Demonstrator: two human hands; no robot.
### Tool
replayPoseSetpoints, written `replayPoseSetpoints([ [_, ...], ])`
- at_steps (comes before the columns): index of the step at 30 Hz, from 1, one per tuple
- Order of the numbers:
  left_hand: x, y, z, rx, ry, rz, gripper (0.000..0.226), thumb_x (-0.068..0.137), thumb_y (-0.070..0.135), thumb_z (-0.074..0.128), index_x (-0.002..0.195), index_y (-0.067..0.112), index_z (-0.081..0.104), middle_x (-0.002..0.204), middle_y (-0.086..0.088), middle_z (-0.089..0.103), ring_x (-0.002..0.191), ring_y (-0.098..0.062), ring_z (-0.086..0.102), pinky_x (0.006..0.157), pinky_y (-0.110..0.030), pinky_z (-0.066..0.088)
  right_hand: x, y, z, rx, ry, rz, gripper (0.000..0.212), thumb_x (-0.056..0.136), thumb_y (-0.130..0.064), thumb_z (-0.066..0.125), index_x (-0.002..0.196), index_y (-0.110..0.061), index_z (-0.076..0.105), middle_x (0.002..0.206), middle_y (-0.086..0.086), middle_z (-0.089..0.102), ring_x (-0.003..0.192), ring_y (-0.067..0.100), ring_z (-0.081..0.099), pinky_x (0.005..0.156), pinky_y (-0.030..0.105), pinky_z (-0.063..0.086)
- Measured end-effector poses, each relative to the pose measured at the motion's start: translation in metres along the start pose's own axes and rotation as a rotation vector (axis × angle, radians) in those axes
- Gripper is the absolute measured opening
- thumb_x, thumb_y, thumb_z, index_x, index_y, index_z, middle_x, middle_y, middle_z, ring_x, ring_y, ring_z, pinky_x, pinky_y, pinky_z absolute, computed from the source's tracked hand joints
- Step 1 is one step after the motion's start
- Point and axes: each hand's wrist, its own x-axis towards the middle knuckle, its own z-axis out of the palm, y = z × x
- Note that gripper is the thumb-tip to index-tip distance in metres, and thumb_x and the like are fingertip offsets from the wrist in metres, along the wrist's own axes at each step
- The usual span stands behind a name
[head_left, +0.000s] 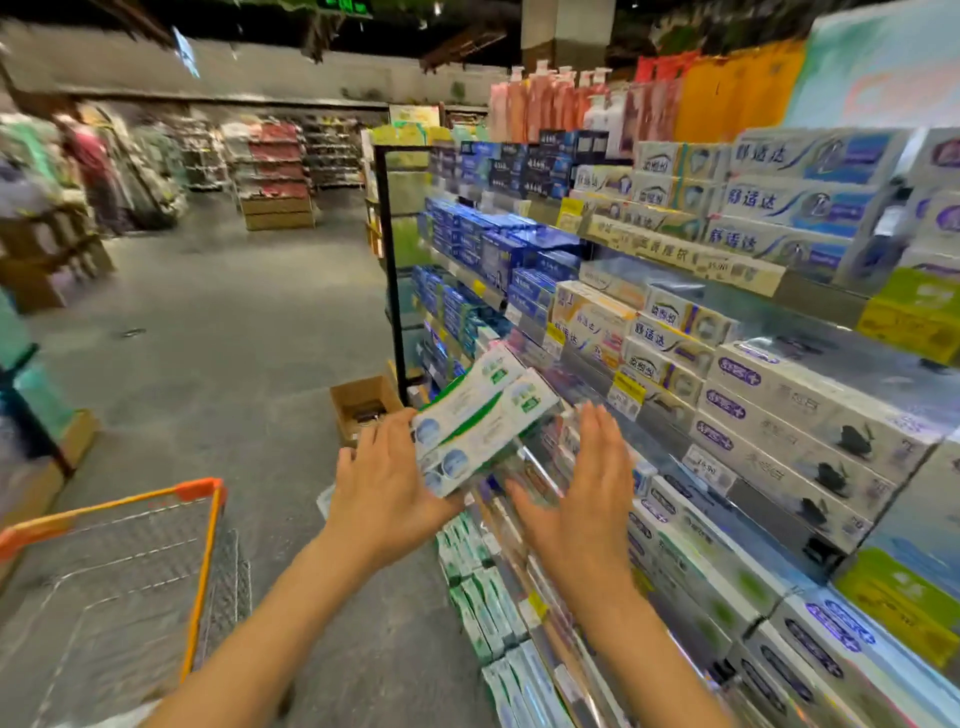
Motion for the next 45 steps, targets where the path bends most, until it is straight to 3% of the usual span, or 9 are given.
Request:
replayPoseSetpoints([
  [4, -0.035, 0.013, -0.038, -0.134, 0.156, -0.172, 0.088, 0.064, 0.057, 0.068, 0.134, 0.016, 0.033, 0.125, -0.001, 0.046, 0.115, -0.025, 0.042, 0.09, -0.038, 0.035, -0.015, -0.061, -0.002, 0.923, -0.445, 0.492, 0.088, 0.074, -0.02, 0.077, 0.146, -0.016, 0.025, 0.125, -0.006, 0.058, 0.106, 0.003, 0.058, 0.087, 0.017, 0.048],
  [6, -0.055, 0.01, -0.049, -0.12, 0.22, -0.234, 0.076, 0.071, 0.053, 0.059, 0.132, 0.014, 0.035, 0.124, -0.002, 0.048, 0.115, -0.026, 0.044, 0.092, -0.041, 0.038, -0.024, -0.082, 0.017, 1.097, -0.515, 0.508, 0.076, 0.068, -0.019, 0.083, 0.132, -0.007, 0.044, 0.097, -0.009, 0.07, 0.087, 0.004, 0.067, 0.081, 0.023, 0.054],
  [10, -0.088, -0.013, -0.073, -0.033, 0.344, -0.329, 0.055, 0.082, 0.041, 0.055, 0.129, 0.017, 0.039, 0.123, -0.001, 0.048, 0.115, -0.026, 0.044, 0.091, -0.042, 0.038, -0.045, -0.135, 0.047, 1.184, -0.558, 0.535, 0.064, 0.064, -0.013, 0.081, 0.12, -0.004, 0.052, 0.104, 0.01, 0.071, 0.095, 0.022, 0.069, 0.085, 0.038, 0.055],
  [15, -0.134, -0.072, -0.119, -0.154, 0.199, -0.327, 0.087, 0.06, 0.063, 0.047, 0.133, 0.02, 0.028, 0.128, 0.001, 0.041, 0.121, -0.017, 0.04, 0.096, -0.037, 0.038, -0.08, -0.195, 0.074, 1.146, -0.603, 0.528, 0.042, 0.076, -0.002, 0.074, 0.113, -0.008, 0.054, 0.105, 0.013, 0.069, 0.092, 0.024, 0.069, 0.079, 0.038, 0.056],
  [19, -0.168, -0.141, -0.168, -0.566, -0.093, -0.352, 0.088, 0.062, 0.046, 0.082, 0.124, 0.034, 0.021, 0.129, 0.011, 0.042, 0.11, -0.002, 0.053, 0.087, -0.018, 0.048, -0.099, -0.241, 0.106, 1.175, -0.8, 0.506, 0.039, 0.081, -0.003, 0.067, 0.117, -0.013, 0.057, 0.105, 0.009, 0.07, 0.091, 0.025, 0.07, 0.079, 0.044, 0.057],
  [26, -0.232, -0.301, -0.215, -0.798, 0.016, -0.597, 0.058, 0.085, 0.019, 0.066, 0.123, 0.029, 0.024, 0.107, 0.023, 0.05, 0.073, 0.022, 0.057, 0.06, -0.002, 0.044, -0.184, -0.36, 0.224, 1.011, -1.167, 0.591, 0.107, 0.05, -0.042, 0.081, 0.143, -0.019, 0.032, 0.139, 0.011, 0.047, 0.116, 0.03, 0.057, 0.089, 0.049, 0.053],
  [30, -0.262, -0.383, -0.233, -0.83, 0.063, -0.694, 0.062, 0.08, 0.007, 0.07, 0.128, 0.02, 0.034, 0.106, 0.017, 0.055, 0.075, 0.017, 0.06, 0.062, -0.006, 0.047, -0.228, -0.41, 0.273, 1.052, -1.264, 0.702, 0.043, 0.082, -0.014, 0.071, 0.12, -0.014, 0.053, 0.111, 0.012, 0.067, 0.095, 0.029, 0.068, 0.082, 0.048, 0.056],
  [37, -0.297, -0.476, -0.228, -0.764, 0.166, -0.936, 0.072, 0.084, 0.028, 0.067, 0.143, 0.021, 0.027, 0.132, 0.006, 0.046, 0.106, -0.012, 0.053, 0.086, -0.023, 0.044, -0.249, -0.411, 0.336, 0.855, -1.171, 0.847, 0.018, 0.086, -0.015, 0.067, 0.098, -0.012, 0.054, 0.084, 0.002, 0.066, 0.082, 0.022, 0.063, 0.084, 0.041, 0.05],
  [45, -0.327, -0.531, -0.211, -0.748, 0.198, -1.096, 0.062, 0.086, 0.027, 0.064, 0.139, 0.023, 0.033, 0.114, 0.011, 0.054, 0.098, -0.01, 0.057, 0.083, -0.031, 0.041, -0.322, -0.363, 0.437, 0.473, -1.221, 1.041, 0.085, 0.088, -0.027, 0.066, 0.15, -0.009, 0.011, 0.15, 0.008, 0.031, 0.132, 0.032, 0.038, 0.103, 0.047, 0.038],
])
